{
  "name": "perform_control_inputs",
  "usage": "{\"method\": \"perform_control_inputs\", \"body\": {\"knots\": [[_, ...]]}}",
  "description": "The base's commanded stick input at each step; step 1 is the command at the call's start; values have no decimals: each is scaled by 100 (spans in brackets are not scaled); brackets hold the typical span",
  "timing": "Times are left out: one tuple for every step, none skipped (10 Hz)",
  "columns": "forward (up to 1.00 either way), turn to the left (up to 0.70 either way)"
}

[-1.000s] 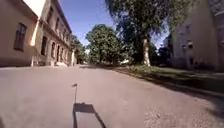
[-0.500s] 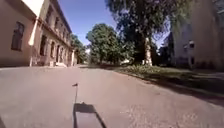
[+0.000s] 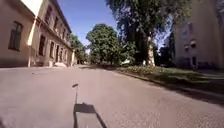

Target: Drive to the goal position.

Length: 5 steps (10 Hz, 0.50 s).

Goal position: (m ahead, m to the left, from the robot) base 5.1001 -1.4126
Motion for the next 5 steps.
{"method": "perform_control_inputs", "body": {"knots": [[70, 0], [70, 0], [70, 0], [70, 0], [70, 0]]}}
